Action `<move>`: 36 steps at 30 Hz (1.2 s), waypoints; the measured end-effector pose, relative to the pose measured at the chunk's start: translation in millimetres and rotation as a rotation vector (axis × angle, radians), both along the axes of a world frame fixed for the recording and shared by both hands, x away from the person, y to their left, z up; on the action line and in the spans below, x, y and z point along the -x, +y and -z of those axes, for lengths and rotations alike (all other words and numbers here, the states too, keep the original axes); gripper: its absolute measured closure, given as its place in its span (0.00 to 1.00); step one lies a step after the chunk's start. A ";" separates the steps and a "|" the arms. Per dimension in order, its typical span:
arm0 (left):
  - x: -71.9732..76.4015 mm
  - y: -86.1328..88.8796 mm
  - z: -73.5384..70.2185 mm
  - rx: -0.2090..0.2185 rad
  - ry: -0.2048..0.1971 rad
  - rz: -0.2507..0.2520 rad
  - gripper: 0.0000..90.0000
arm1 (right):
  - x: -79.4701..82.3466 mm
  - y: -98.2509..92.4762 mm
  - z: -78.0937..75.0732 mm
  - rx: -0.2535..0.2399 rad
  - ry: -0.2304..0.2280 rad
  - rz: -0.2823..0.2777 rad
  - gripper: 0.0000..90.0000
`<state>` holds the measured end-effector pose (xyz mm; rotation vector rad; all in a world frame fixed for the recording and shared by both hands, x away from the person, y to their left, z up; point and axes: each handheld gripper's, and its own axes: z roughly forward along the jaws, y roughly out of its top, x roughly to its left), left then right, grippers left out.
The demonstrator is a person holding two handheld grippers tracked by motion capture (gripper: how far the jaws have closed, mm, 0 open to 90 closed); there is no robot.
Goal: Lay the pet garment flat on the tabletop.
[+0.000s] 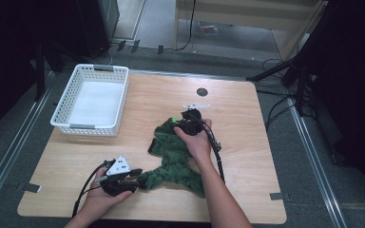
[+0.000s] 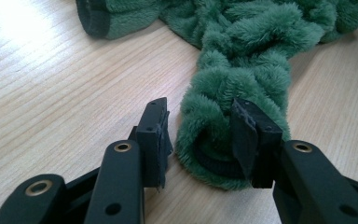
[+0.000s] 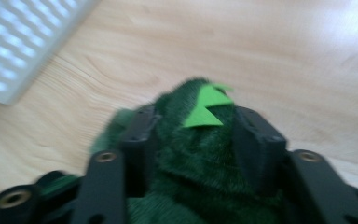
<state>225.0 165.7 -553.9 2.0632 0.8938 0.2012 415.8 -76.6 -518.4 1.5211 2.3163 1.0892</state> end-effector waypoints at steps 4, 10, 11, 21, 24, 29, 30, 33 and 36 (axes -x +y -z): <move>0.2 -0.3 0.1 0.001 -0.001 -0.001 0.64 | -3.2 8.0 11.8 0.096 -0.014 0.010 0.67; 0.1 -0.6 0.0 -0.003 -0.002 -0.001 0.65 | -8.1 5.0 6.4 0.138 -0.058 0.059 0.94; 0.1 -0.8 0.0 -0.004 -0.002 -0.002 0.65 | -11.5 -0.9 1.0 0.099 -0.094 0.104 0.95; -0.5 -0.4 0.1 -0.002 0.000 -0.008 0.63 | -18.3 -3.8 7.9 0.038 -0.039 -0.005 0.64; -0.6 -0.7 0.1 -0.001 0.000 -0.011 0.63 | -16.6 -11.8 -0.1 -0.035 -0.071 0.005 0.64; -0.9 -0.8 0.1 -0.005 -0.004 -0.013 0.63 | -13.3 -6.2 -10.4 -0.044 -0.122 -0.012 0.77; -0.8 -0.9 0.1 -0.005 -0.004 -0.013 0.62 | -13.4 -2.7 -7.6 -0.019 -0.111 -0.030 0.78; -0.7 -0.9 0.1 -0.005 -0.004 -0.013 0.62 | -13.3 4.7 4.5 0.058 -0.075 -0.057 0.78; -0.7 -0.9 0.2 -0.004 -0.004 -0.015 0.61 | -13.1 2.5 10.0 0.041 -0.055 -0.058 0.71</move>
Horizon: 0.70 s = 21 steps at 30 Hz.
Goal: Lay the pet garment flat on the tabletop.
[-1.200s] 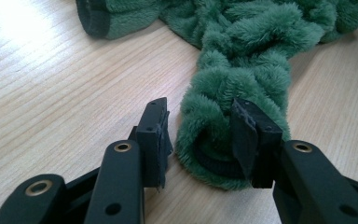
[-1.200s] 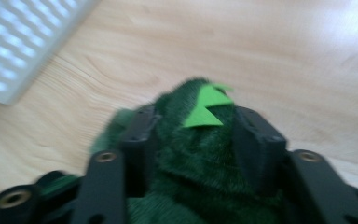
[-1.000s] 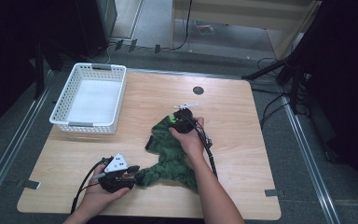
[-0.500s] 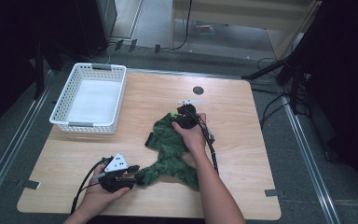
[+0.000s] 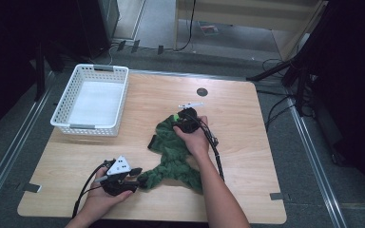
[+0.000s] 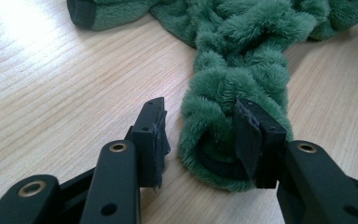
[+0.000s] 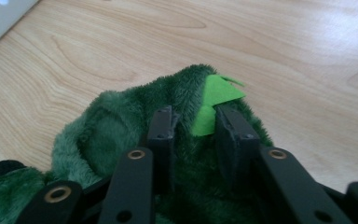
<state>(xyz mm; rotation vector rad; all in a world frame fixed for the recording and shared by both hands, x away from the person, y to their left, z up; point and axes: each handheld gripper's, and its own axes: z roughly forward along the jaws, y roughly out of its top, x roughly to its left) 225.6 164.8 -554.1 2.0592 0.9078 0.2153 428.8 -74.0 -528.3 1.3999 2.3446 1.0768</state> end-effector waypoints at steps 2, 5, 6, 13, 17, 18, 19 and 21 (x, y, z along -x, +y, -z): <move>-0.2 0.5 -0.1 0.003 0.003 -0.002 0.59 | 2.5 -4.1 -5.5 -0.030 -0.030 0.007 0.64; -1.4 2.9 -0.2 0.028 0.015 -0.011 0.52 | 12.5 -14.8 -20.8 -0.088 -0.085 0.004 0.62; -1.8 4.3 -0.7 0.046 0.017 -0.018 0.50 | 17.2 -19.8 -25.7 -0.101 -0.101 0.008 0.62; -25.8 15.1 -9.1 0.167 0.044 -0.151 0.46 | 56.1 -65.4 -32.0 -0.115 -0.145 0.029 0.66; -43.2 7.9 -13.4 0.153 0.030 -0.238 0.48 | 76.6 -85.1 -22.8 -0.133 -0.128 0.029 0.71; -53.5 2.9 -14.1 0.140 0.029 -0.274 0.49 | 80.9 -88.3 -21.0 -0.139 -0.123 0.027 0.72; -53.5 2.9 -14.1 0.140 0.029 -0.274 0.50 | 80.9 -88.3 -21.0 -0.139 -0.123 0.027 0.72; -64.0 -1.9 -14.0 0.142 0.034 -0.307 0.52 | 90.3 -92.3 -15.3 -0.150 -0.105 0.007 0.72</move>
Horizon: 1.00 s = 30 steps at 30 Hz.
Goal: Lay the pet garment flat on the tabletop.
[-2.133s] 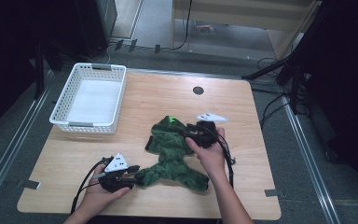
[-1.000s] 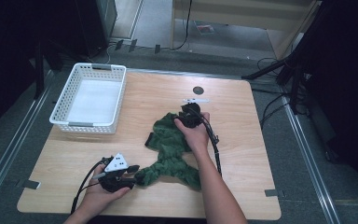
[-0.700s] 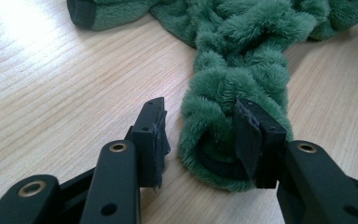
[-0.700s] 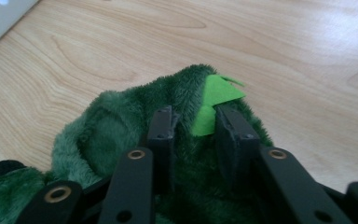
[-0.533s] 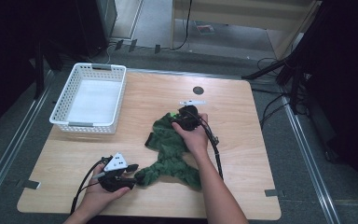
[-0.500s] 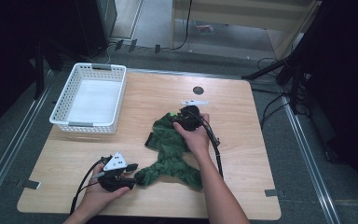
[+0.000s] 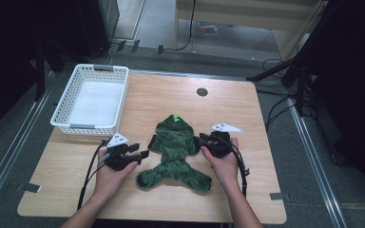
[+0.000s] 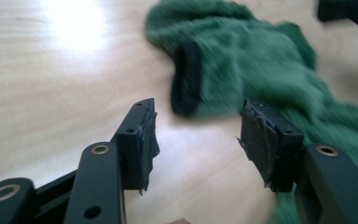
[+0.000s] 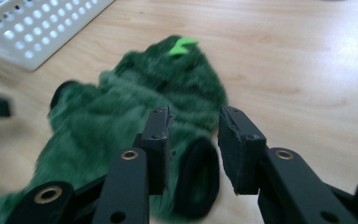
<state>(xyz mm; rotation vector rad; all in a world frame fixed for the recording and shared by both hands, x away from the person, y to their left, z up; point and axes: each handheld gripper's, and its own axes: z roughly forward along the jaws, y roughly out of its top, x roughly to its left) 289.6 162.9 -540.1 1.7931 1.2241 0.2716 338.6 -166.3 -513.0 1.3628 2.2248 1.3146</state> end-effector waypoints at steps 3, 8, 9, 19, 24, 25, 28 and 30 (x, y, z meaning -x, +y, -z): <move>-12.4 -8.4 0.1 -0.009 0.000 -0.030 0.54 | 3.6 2.7 6.6 0.002 0.027 -0.035 0.67; -26.2 -23.5 0.8 -0.055 0.004 -0.018 0.60 | 4.0 13.9 20.0 0.075 0.057 -0.074 0.62; -26.2 -23.5 0.8 -0.055 0.004 -0.018 0.64 | 4.0 13.9 20.0 0.075 0.057 -0.074 0.62; -20.6 -29.3 1.3 -0.084 0.066 0.123 0.95 | 15.7 9.9 11.4 0.067 0.017 -0.072 0.90; -22.6 -20.4 3.2 -0.094 0.080 0.100 0.96 | 16.7 -5.7 22.9 0.085 0.065 -0.017 0.95; -22.9 -19.9 3.7 -0.093 0.083 0.099 0.97 | 16.3 -9.4 23.7 0.070 0.073 -0.012 0.95; -22.6 -20.2 3.6 -0.097 0.072 0.102 0.91 | 18.3 -11.2 21.7 0.077 0.066 -0.004 0.92; -21.5 -20.5 2.3 -0.104 0.050 0.092 0.83 | 19.1 -10.9 20.3 0.085 0.056 -0.006 0.88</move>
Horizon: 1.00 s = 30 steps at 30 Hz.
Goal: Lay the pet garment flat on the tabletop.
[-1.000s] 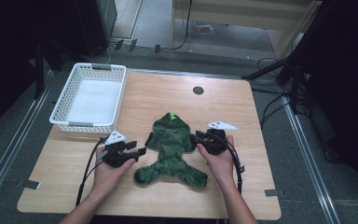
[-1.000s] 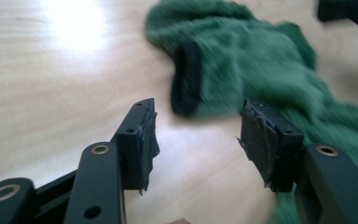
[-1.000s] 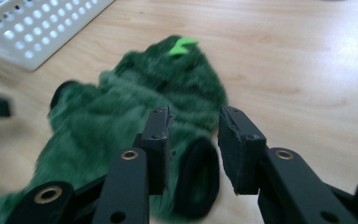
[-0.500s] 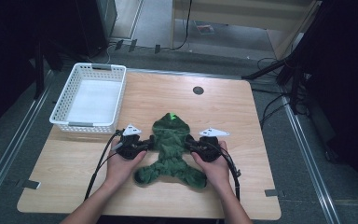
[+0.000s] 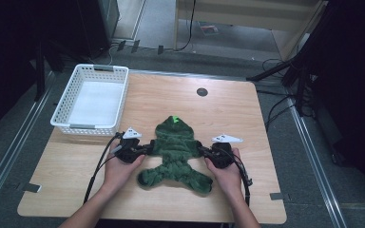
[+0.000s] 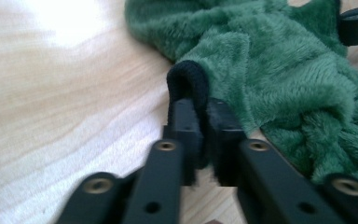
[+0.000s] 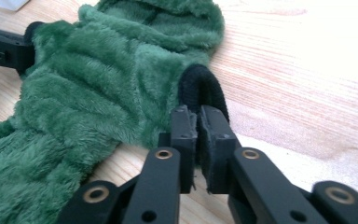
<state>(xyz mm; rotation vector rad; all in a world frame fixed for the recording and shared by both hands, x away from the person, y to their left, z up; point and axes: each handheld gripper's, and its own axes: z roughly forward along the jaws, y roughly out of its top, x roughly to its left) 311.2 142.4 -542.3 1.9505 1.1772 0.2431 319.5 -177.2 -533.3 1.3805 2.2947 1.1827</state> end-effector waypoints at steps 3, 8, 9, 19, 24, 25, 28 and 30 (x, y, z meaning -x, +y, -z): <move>0.0 5.7 -5.8 0.061 -0.026 -0.047 0.62 | 2.6 -3.7 -10.9 -0.053 -0.052 0.018 0.77; -0.6 3.0 -17.2 0.118 -0.099 -0.088 0.66 | -2.2 5.6 -28.7 -0.082 -0.127 0.034 0.81; -1.0 -1.1 -18.3 0.125 -0.097 -0.072 0.66 | -4.5 11.9 -30.4 -0.085 -0.133 0.021 0.81; -14.1 -19.8 4.0 0.061 0.026 0.018 0.70 | -22.4 46.4 0.8 0.041 -0.027 -0.029 0.80; -21.8 -23.3 3.9 0.034 0.029 -0.025 0.74 | -32.1 43.7 6.9 0.031 -0.004 -0.002 0.80; -24.4 -24.9 4.2 0.029 0.025 -0.034 0.74 | -34.6 45.2 7.4 0.035 -0.010 0.010 0.81; -35.2 -27.6 3.7 0.017 0.022 -0.061 0.74 | -45.7 49.4 8.9 0.041 -0.022 0.028 0.81; -42.8 -29.2 3.3 0.013 0.021 -0.080 0.74 | -52.3 50.9 9.4 0.036 -0.025 0.043 0.81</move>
